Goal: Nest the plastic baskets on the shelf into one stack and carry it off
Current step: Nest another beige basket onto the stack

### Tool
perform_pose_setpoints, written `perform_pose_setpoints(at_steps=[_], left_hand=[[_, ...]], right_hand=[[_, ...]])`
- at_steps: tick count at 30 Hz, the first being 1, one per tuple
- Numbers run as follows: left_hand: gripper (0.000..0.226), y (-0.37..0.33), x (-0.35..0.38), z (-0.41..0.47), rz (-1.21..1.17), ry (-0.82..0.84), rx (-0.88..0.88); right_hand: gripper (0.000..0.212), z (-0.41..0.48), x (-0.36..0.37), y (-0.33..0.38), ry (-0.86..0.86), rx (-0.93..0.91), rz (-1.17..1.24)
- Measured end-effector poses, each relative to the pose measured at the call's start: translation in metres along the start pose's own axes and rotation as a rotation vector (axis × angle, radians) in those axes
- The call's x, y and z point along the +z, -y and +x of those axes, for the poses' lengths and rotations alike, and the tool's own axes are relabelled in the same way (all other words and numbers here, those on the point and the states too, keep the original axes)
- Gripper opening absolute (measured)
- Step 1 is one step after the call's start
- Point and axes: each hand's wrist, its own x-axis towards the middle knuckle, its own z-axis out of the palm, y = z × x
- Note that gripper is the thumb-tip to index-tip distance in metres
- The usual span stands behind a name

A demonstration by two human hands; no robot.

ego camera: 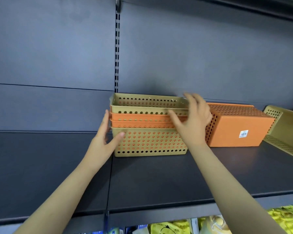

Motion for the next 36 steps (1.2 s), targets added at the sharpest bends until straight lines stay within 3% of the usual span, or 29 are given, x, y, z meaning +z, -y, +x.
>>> perform_pose_setpoints(at_steps=[3, 8, 13, 22, 24, 27, 29, 32, 36], left_hand=[[0.095, -0.015, 0.02, 0.011, -0.019, -0.111, 0.007], [0.089, -0.014, 0.044, 0.017, 0.055, -0.283, 0.047], [0.083, -0.011, 0.033, 0.017, 0.116, -0.169, 0.02], [0.087, -0.006, 0.04, 0.02, 0.18, -0.218, -0.004], [0.087, -0.003, 0.042, 0.014, 0.363, -0.298, 0.043], [0.082, -0.001, 0.047, 0.006, 1.001, -0.455, 0.266], [0.073, -0.006, 0.057, 0.002, 1.185, -0.372, 0.52], [0.064, -0.019, 0.091, -0.002, 1.247, -0.115, 0.846], [0.061, -0.047, 0.162, 0.006, 1.11, 0.183, 0.735]], right_hand=[[0.082, -0.025, -0.004, -0.043, 0.077, 0.203, 0.211], [0.103, -0.051, 0.005, -0.065, 0.321, 0.291, 0.587], [0.104, -0.05, 0.011, -0.071, 0.326, 0.326, 0.591], [0.102, -0.052, 0.016, -0.066, 0.343, 0.381, 0.504], [0.098, -0.055, 0.012, -0.065, 0.359, 0.369, 0.491], [0.087, -0.057, -0.002, -0.069, 0.32, 0.381, 0.542], [0.077, -0.056, -0.018, -0.075, 0.243, 0.409, 0.554], [0.058, -0.052, -0.049, -0.093, 0.132, 0.378, 0.491], [0.051, -0.036, -0.08, -0.141, 0.028, 0.29, 0.253]])
